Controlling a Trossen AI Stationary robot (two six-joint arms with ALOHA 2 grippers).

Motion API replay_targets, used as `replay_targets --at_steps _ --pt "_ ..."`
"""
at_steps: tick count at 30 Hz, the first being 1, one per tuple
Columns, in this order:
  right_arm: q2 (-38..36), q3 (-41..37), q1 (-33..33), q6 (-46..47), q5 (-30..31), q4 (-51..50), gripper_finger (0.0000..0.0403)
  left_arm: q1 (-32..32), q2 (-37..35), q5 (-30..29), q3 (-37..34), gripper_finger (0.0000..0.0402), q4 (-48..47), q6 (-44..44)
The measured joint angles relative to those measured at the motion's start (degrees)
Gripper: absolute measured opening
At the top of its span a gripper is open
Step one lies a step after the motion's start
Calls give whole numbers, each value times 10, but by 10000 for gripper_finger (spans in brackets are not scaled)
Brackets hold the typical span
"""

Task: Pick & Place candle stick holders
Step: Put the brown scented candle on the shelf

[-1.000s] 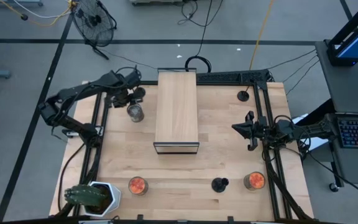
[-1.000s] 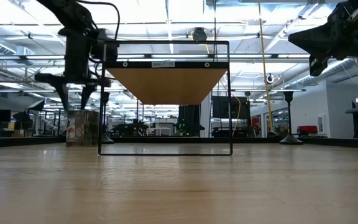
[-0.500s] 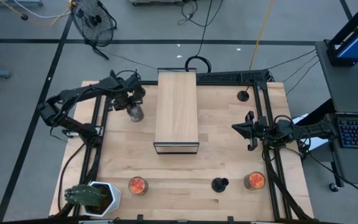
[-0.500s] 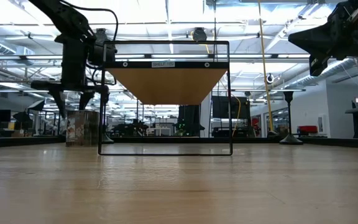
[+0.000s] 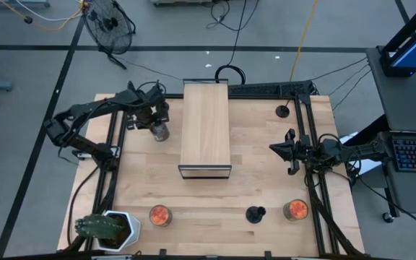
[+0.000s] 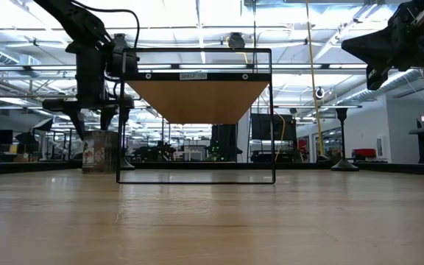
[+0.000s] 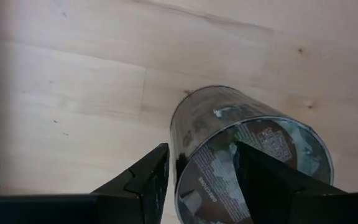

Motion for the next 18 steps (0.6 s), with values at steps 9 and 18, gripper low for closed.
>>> replay_targets --at_steps 9,18 --pt "0 0 0 0 0 0 4 1 2 -3 1 182 -13 15" --pt "0 0 0 0 0 0 4 -9 43 9 5 181 -2 24"
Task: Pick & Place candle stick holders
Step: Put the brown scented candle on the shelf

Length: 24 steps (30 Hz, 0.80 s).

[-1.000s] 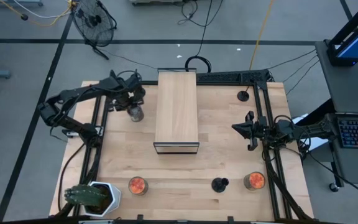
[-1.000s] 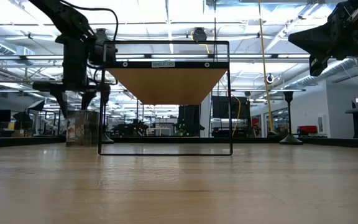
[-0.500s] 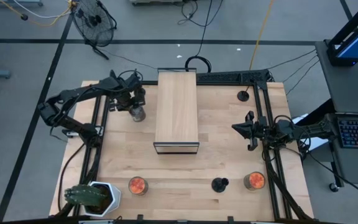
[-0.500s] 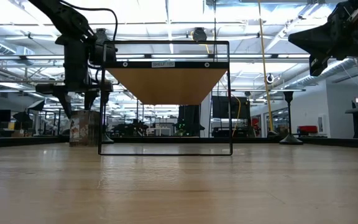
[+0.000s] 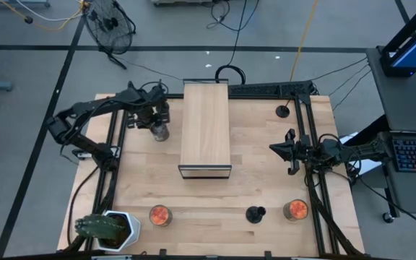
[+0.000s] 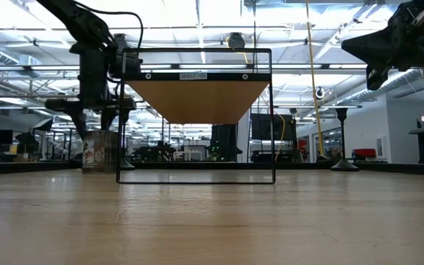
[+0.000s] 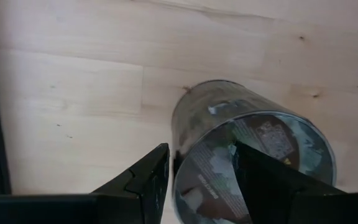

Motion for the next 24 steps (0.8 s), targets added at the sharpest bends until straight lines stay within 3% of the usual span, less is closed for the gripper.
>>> replay_targets --at_steps 6,16,24 --pt "0 0 0 0 0 0 4 0 2 4 1 157 -6 5" --pt "0 0 0 0 0 0 4 -2 -2 -21 -1 15 -23 16" --pt "0 0 0 0 0 0 4 -5 0 -28 -3 5 -20 41"
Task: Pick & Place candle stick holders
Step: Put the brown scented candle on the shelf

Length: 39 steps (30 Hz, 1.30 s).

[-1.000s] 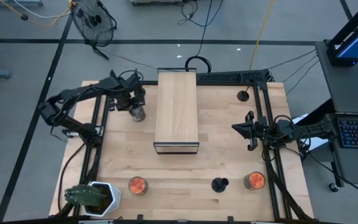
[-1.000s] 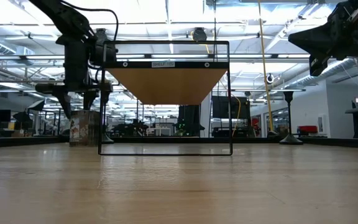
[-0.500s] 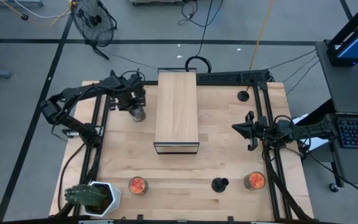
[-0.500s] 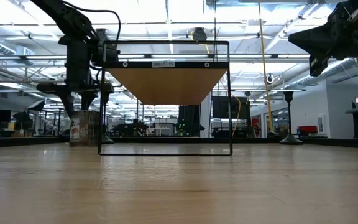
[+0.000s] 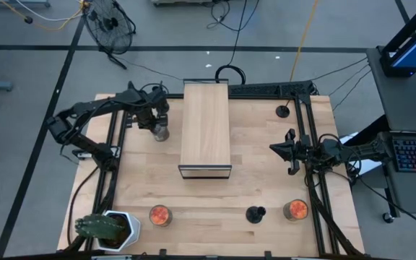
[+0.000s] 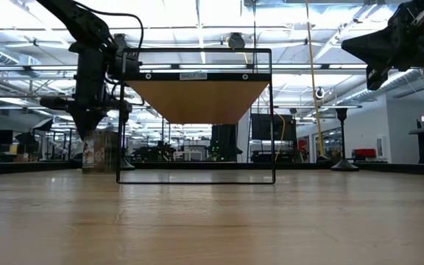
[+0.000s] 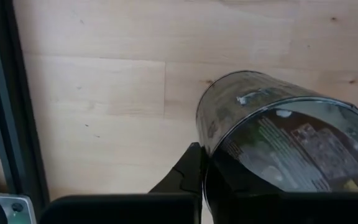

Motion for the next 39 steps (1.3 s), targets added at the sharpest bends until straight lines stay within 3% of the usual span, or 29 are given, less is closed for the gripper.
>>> replay_targets --at_steps 7,28,39 --pt "0 0 0 0 0 0 4 -1 -22 -1 -3 4 5 3" --pt "0 0 0 -43 2 0 4 -27 -213 41 1 1 4 -51" --pt "0 0 0 -43 2 0 4 -87 -257 16 123 0 -14 -67"
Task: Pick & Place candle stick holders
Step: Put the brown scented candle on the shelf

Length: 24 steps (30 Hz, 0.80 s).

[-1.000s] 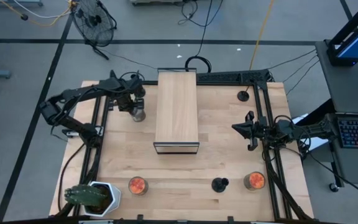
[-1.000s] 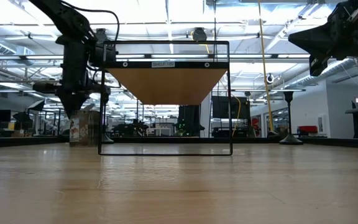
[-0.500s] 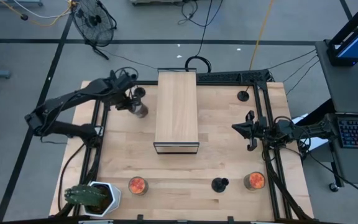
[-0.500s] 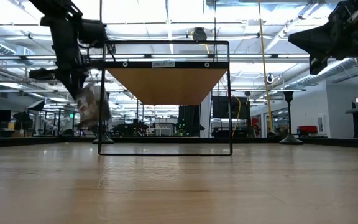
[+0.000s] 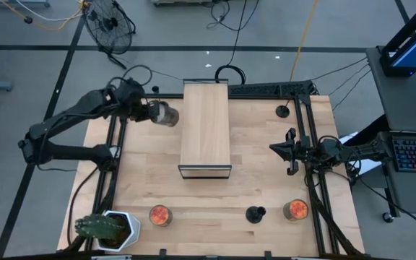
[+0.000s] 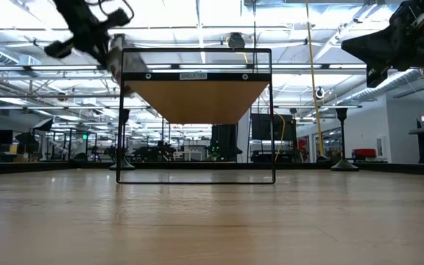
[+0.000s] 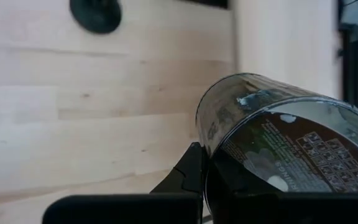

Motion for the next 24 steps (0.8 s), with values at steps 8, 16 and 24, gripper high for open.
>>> replay_targets --at_steps 8,16,24 --pt "0 0 0 0 0 3 4 -38 48 -36 118 0 -35 19" --pt "0 0 0 68 -2 51 4 -71 113 -41 190 0 -50 37" --pt "0 0 0 76 0 167 4 -102 162 -40 227 0 -50 45"
